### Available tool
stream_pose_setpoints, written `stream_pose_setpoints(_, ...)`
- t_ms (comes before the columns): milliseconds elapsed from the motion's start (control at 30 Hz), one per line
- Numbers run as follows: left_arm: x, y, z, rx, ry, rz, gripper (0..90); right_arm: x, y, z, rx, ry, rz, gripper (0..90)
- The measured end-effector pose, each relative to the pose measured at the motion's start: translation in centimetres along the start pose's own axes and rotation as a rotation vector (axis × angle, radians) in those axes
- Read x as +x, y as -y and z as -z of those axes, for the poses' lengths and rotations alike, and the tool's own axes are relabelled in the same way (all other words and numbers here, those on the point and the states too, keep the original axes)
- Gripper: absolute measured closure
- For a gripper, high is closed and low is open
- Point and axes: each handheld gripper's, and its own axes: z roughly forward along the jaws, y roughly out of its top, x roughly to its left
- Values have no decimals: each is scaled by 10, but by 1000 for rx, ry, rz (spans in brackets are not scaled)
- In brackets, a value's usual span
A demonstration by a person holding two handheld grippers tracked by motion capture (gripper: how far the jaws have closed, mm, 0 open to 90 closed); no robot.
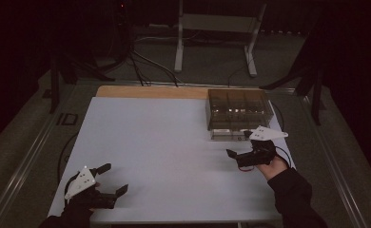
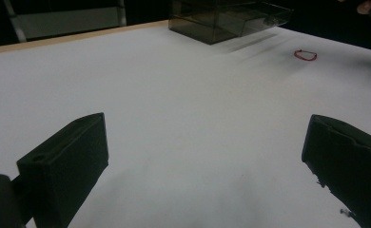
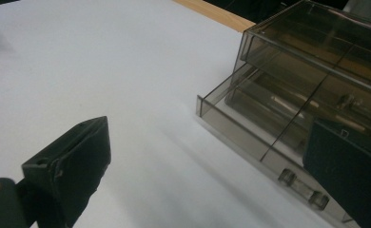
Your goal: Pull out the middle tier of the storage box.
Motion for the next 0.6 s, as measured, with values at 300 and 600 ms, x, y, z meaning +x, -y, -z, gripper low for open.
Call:
stream_pose_setpoints(300, 0, 0, 0, 1, -1, -2, 33, 11, 17, 3, -7, -8, -23, 24)
stream_pose_setpoints(600, 0, 0, 0, -2, -2, -3, 33, 21, 38, 3, 2, -7, -42, 24)
